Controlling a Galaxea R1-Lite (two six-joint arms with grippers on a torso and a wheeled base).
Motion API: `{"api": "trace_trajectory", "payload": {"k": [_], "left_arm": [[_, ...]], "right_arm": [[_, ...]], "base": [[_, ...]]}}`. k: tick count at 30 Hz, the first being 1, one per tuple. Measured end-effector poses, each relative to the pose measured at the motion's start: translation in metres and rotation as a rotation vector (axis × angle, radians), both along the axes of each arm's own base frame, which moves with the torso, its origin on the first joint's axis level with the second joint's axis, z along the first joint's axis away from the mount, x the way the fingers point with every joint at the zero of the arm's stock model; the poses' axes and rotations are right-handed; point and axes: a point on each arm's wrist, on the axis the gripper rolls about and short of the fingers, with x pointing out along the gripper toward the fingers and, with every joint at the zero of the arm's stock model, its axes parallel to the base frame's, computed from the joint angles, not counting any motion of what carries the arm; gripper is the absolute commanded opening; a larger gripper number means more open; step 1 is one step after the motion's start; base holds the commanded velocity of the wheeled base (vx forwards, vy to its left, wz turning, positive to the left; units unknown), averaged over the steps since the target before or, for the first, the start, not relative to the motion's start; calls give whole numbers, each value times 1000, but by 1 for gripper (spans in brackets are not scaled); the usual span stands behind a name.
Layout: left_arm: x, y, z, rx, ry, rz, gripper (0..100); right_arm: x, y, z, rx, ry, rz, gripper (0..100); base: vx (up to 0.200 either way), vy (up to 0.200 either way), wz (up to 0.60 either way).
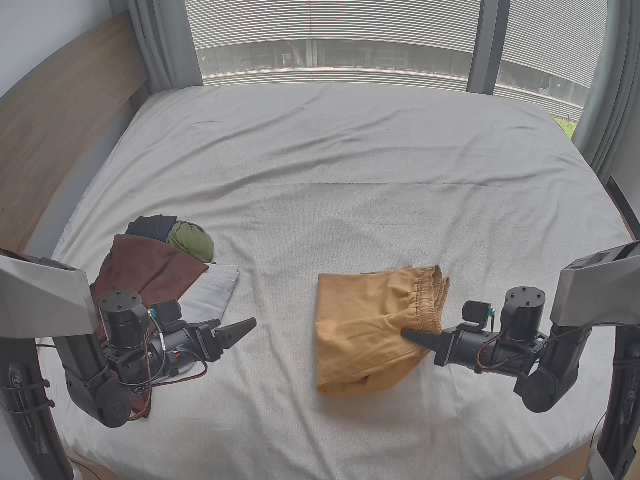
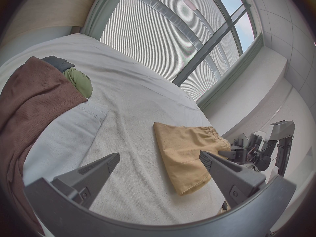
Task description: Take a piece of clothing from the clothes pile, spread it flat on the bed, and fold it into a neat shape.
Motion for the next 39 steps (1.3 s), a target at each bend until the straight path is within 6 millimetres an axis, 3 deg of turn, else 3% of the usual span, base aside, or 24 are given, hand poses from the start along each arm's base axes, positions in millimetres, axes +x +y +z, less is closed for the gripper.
{"api": "trace_trajectory", "payload": {"k": [5, 21, 29, 39], "left_arm": [[0, 1, 2, -4, -2, 5, 100], [0, 2, 2, -6, -1, 6, 100], [0, 1, 0, -6, 4, 6, 100], [-1, 1, -1, -5, 8, 3, 100]], "right_arm": [[-1, 4, 26, 37, -81, 20, 0], [27, 16, 71, 171, -231, 41, 0], [44, 20, 82, 201, -295, 36, 0], [83, 22, 80, 233, -310, 6, 0]], "base": [[0, 0, 0], [0, 0, 0], [0, 0, 0], [0, 0, 0]]}}
